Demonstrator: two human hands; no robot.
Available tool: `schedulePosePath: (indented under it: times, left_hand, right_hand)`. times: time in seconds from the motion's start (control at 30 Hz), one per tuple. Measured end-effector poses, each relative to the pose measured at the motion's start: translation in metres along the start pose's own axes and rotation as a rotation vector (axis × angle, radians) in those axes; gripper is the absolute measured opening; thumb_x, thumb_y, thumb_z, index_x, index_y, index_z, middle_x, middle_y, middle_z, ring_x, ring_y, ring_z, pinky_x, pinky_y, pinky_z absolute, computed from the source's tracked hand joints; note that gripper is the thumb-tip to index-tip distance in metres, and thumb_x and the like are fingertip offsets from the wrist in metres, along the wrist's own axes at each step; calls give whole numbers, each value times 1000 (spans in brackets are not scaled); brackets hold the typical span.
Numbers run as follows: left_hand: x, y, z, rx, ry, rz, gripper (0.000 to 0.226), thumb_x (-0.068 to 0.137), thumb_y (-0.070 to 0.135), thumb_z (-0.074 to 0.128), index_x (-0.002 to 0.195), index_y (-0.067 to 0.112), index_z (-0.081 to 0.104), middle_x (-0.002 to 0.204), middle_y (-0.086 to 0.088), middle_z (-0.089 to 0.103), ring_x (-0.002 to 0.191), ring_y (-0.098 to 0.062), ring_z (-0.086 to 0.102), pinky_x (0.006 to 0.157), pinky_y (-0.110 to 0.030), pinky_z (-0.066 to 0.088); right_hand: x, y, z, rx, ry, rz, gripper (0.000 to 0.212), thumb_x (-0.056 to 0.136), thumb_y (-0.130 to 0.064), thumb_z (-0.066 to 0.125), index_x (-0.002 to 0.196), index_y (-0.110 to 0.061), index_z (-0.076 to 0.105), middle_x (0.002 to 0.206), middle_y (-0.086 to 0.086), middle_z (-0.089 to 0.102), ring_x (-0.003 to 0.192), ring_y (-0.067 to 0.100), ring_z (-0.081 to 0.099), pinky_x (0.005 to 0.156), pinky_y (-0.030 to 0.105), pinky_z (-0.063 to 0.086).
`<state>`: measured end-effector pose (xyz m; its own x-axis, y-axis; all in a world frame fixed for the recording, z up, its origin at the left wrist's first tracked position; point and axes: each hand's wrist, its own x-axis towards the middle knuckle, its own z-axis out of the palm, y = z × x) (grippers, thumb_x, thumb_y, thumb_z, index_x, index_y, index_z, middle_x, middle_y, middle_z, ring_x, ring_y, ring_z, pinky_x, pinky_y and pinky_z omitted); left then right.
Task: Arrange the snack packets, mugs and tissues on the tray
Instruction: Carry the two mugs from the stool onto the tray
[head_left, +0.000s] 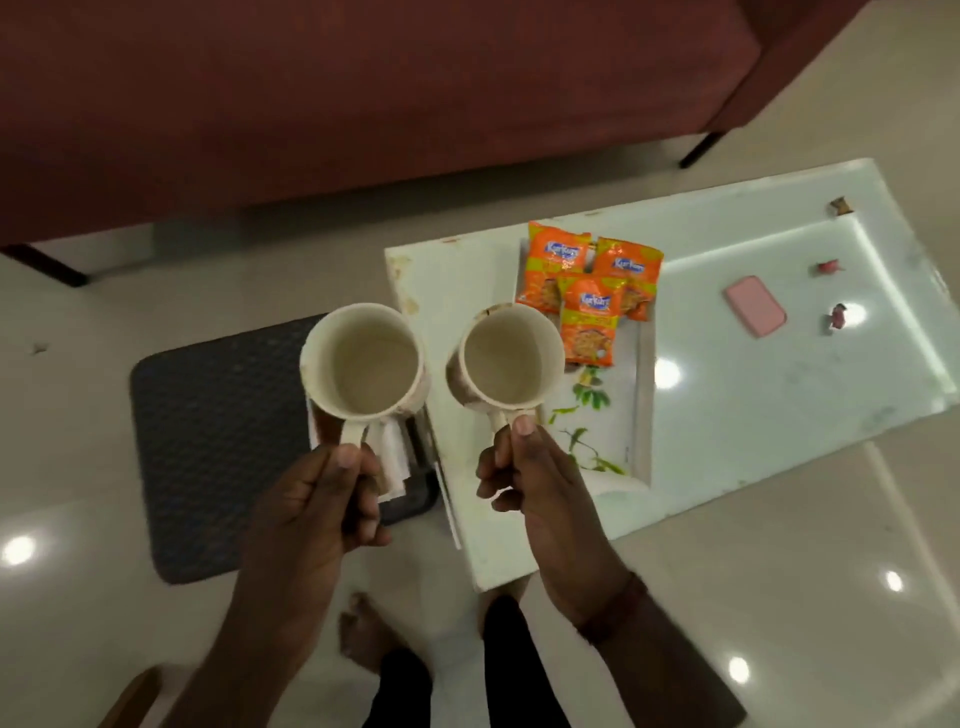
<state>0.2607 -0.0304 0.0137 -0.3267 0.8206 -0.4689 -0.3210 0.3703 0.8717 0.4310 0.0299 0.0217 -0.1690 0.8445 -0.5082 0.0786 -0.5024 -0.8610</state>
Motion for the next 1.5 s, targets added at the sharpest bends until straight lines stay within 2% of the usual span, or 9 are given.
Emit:
schedulePosePath:
  times: [0.2, 0.33, 0.43, 0.53, 0.6, 0.77, 1.0, 1.17, 1.5]
  left_hand:
    - [43, -43, 73, 61, -148, -31, 32, 81, 54, 56, 77, 24, 68, 59, 3, 57, 49, -6, 53, 54, -27, 54]
    - [69, -76, 114, 61, -186, -81, 28, 88, 41, 53, 73, 23, 68, 57, 1, 56, 48, -8, 54, 55, -29, 56]
    - [83, -102, 137, 91, -195, -123, 32, 97, 30, 48, 73, 23, 67, 59, -1, 57, 52, -11, 55, 61, -35, 58]
    - [93, -128, 154, 106, -185, -146, 30, 99, 26, 48, 80, 11, 65, 61, -5, 57, 55, -15, 55, 62, -32, 57]
    - [98, -142, 161, 112, -174, -151, 31, 99, 25, 48, 81, 3, 61, 61, -5, 57, 56, -16, 55, 61, -29, 56]
    - [104, -167, 172, 128, -173, -154, 31, 101, 23, 46, 75, 15, 62, 61, -2, 58, 57, -14, 55, 64, -31, 56]
    - [112, -183, 176, 151, -133, -154, 30, 101, 24, 45, 78, 15, 62, 62, 1, 61, 59, -15, 59, 66, -29, 57]
    - [116, -182, 182, 137, -152, -149, 28, 101, 24, 44, 82, 14, 63, 66, -4, 59, 64, -20, 57, 71, -38, 55]
    - [118, -176, 193, 132, -119, -159, 27, 101, 23, 44, 85, 14, 63, 67, -7, 60, 62, -20, 56, 67, -33, 55]
  right_hand:
    - [26, 21, -78, -24, 152, 62, 40, 106, -35, 32, 78, -11, 49, 80, 6, 65, 75, 18, 60, 74, 32, 43]
    - [45, 46, -118, -13, 222, 111, 42, 105, -38, 32, 79, -11, 50, 79, 3, 67, 74, 14, 63, 70, 25, 46]
    - [60, 67, -139, -4, 247, 154, 43, 106, -37, 31, 77, -11, 49, 82, 4, 68, 76, 14, 62, 76, 30, 45]
    - [75, 88, -156, 20, 246, 199, 43, 106, -36, 32, 76, -11, 49, 84, 7, 67, 78, 17, 61, 81, 35, 42]
    - [85, 100, -162, 22, 234, 208, 43, 106, -35, 32, 75, -11, 49, 85, 9, 65, 80, 19, 60, 84, 35, 42]
    - [103, 122, -169, 0, 207, 225, 45, 107, -37, 31, 74, -13, 50, 83, 5, 66, 78, 12, 62, 77, 23, 45]
    - [115, 130, -166, 58, 212, 243, 42, 107, -36, 30, 76, -14, 48, 87, 9, 64, 81, 18, 59, 74, 24, 44]
    - [121, 129, -168, 35, 207, 220, 45, 107, -38, 29, 74, -17, 50, 83, 2, 66, 85, 20, 61, 79, 29, 45]
    - [131, 133, -174, 14, 206, 189, 37, 106, -44, 31, 84, -23, 52, 89, 3, 71, 80, 16, 62, 76, 29, 46]
